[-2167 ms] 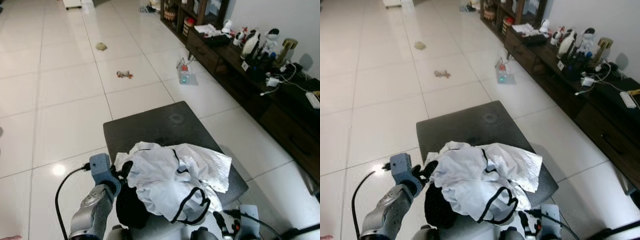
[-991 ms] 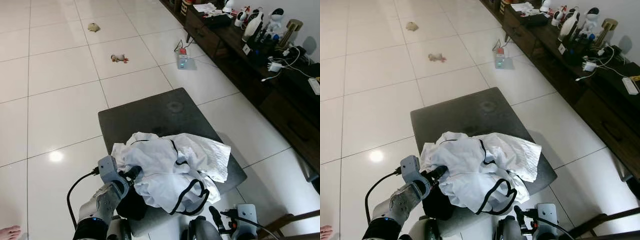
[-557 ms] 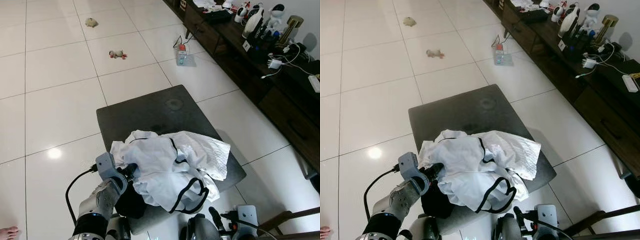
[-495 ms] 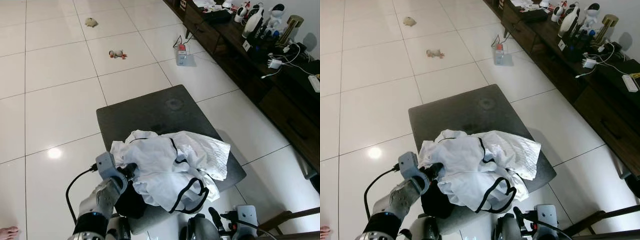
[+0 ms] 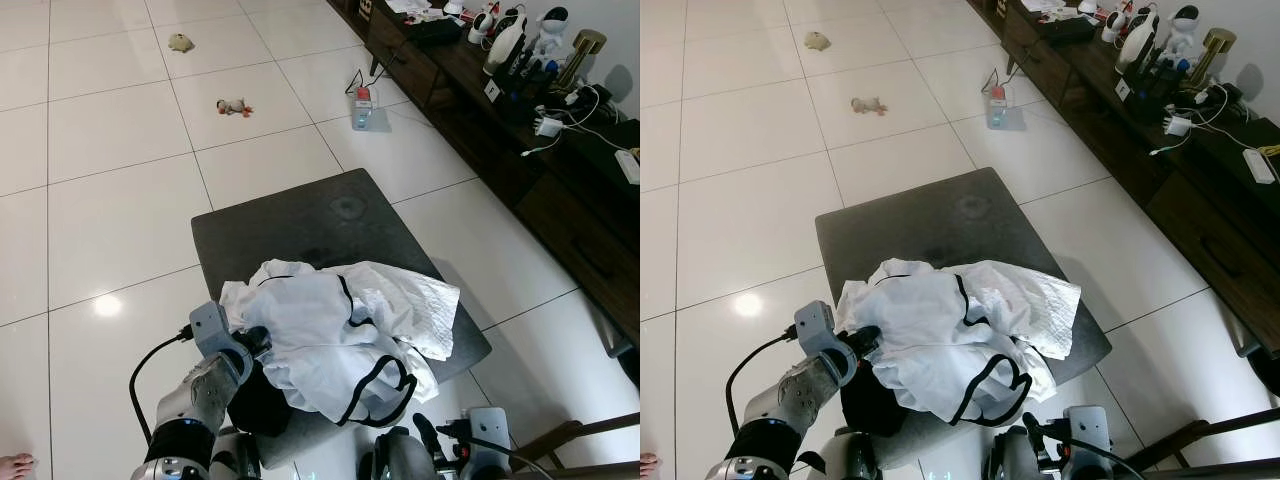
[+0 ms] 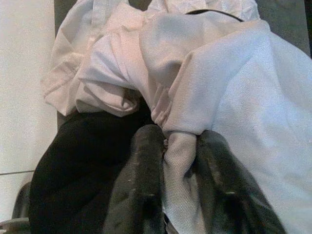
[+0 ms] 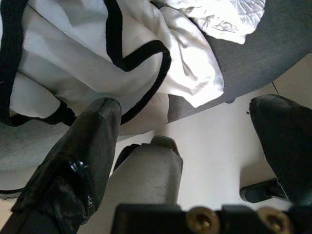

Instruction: Hang hanger

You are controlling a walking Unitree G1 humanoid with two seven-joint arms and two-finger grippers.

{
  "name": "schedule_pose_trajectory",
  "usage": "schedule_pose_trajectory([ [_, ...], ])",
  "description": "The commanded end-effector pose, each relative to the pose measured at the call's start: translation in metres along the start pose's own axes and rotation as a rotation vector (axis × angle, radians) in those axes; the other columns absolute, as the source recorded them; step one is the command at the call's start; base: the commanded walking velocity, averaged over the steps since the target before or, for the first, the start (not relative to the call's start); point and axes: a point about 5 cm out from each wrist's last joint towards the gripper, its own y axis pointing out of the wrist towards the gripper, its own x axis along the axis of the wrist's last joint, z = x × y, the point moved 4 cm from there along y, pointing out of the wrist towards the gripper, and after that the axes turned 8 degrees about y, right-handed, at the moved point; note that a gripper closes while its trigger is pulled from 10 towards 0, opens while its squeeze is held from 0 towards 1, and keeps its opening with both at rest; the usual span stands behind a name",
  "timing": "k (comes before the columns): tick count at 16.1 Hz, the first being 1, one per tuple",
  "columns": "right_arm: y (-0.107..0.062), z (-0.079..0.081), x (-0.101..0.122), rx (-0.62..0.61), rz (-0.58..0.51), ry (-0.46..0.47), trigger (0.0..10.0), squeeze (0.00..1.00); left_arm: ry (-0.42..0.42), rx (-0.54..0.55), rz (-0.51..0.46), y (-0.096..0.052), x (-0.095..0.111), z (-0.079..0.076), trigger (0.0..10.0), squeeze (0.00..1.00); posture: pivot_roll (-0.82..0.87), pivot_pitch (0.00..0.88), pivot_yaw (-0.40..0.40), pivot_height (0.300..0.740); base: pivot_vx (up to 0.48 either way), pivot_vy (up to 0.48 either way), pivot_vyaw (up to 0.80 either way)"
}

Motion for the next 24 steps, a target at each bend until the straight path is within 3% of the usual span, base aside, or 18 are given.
schedule_pose_trajectory([
  [1, -0.004, -0.003, -0.008, -0.011, 0.033, -0.005, 10.0, 0.00, -0.010, 0.022, 0.023, 0.000, -0.008, 0.006, 0.0, 0.00, -0.05, 0.282, -0.069, 0.649, 0.000, 0.000, 0.00],
  [8, 0.008, 0.000, -0.001, -0.019, 0.041, -0.001, 10.0, 0.00, -0.014, 0.007, -0.014, -0.003, -0.002, 0.005, 0.0, 0.00, -0.03, 0.215, -0.049, 0.649, 0.000, 0.000, 0.00],
  [12, 0.015, -0.001, 0.008, -0.020, 0.036, -0.004, 10.0, 0.00, 0.036, -0.079, -0.188, -0.024, 0.041, -0.011, 0.0, 0.00, -0.01, 0.158, -0.041, 0.649, 0.000, 0.000, 0.00],
  [15, 0.018, 0.001, 0.008, -0.027, 0.044, 0.003, 10.0, 0.00, 0.164, -0.147, -0.325, -0.054, 0.065, -0.023, 0.0, 0.00, 0.01, 0.122, -0.029, 0.649, 0.000, 0.000, 0.00],
  [16, 0.017, 0.000, -0.002, -0.048, 0.085, 0.052, 10.0, 0.00, 0.251, -0.159, -0.399, -0.072, 0.071, -0.029, 0.0, 0.00, 0.02, 0.104, -0.023, 0.649, 0.000, 0.000, 0.00],
  [19, 0.007, -0.009, -0.027, -0.119, 0.170, 0.163, 10.0, 0.00, 0.412, -0.181, -0.561, -0.110, 0.088, -0.049, 0.0, 0.00, 0.03, 0.085, -0.013, 0.649, 0.000, 0.000, 0.00],
  [21, 0.004, -0.012, -0.031, -0.134, 0.163, 0.240, 10.0, 0.00, 0.430, -0.232, -0.606, -0.126, 0.093, -0.064, 0.0, 0.00, 0.04, 0.076, -0.008, 0.649, 0.000, 0.000, 0.00],
  [22, 0.004, -0.012, -0.031, -0.135, 0.170, 0.218, 10.0, 0.00, 0.476, -0.233, -0.616, -0.130, 0.093, -0.068, 8.2, 0.00, 0.04, 0.069, -0.004, 0.659, 0.000, 0.000, 0.00],
  [23, 0.005, -0.013, -0.031, -0.138, 0.172, 0.212, 10.0, 0.00, 0.491, -0.230, -0.617, -0.131, 0.093, -0.070, 10.0, 0.00, 0.04, 0.065, -0.003, 0.669, 0.000, 0.000, 0.00],
  [24, 0.006, -0.012, -0.030, -0.139, 0.168, 0.220, 10.0, 0.00, 0.487, -0.222, -0.613, -0.130, 0.092, -0.069, 10.0, 0.00, 0.04, 0.061, 0.001, 0.684, 0.000, 0.000, 0.00],
])
